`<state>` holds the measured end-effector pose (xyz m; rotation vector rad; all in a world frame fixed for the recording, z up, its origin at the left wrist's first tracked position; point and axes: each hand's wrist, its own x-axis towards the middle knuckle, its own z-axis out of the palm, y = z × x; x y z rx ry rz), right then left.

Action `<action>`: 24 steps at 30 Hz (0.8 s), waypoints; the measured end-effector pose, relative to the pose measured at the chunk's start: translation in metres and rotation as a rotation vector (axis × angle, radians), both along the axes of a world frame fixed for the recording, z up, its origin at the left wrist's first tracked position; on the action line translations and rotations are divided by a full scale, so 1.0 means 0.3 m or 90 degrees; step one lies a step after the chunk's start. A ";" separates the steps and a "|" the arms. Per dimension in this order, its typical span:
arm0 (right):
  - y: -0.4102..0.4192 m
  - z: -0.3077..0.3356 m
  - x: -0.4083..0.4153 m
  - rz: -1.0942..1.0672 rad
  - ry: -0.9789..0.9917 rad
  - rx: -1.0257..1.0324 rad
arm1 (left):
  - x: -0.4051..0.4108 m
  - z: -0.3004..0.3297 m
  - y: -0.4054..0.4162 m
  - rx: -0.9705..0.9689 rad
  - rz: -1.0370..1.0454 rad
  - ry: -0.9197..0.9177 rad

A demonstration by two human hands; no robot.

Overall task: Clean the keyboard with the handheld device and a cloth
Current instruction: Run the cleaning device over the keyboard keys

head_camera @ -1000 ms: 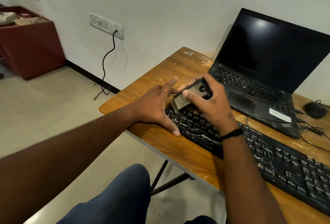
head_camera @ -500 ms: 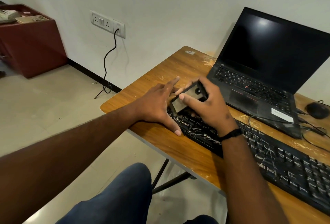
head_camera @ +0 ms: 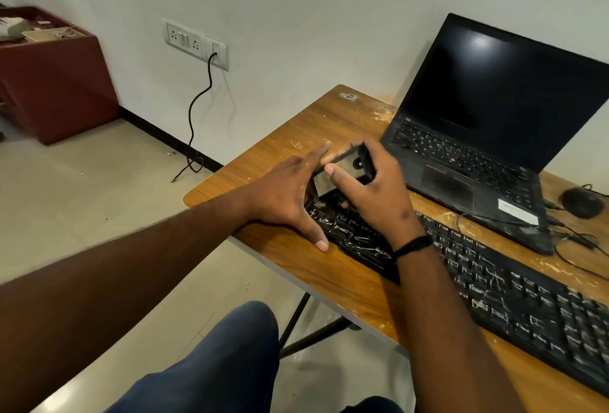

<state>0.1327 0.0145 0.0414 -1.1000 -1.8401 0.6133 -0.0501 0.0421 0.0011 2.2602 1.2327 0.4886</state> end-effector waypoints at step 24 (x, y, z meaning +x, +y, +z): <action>-0.194 -0.020 -0.083 -0.307 0.021 0.112 | -0.034 0.014 0.032 -0.094 -0.072 -0.060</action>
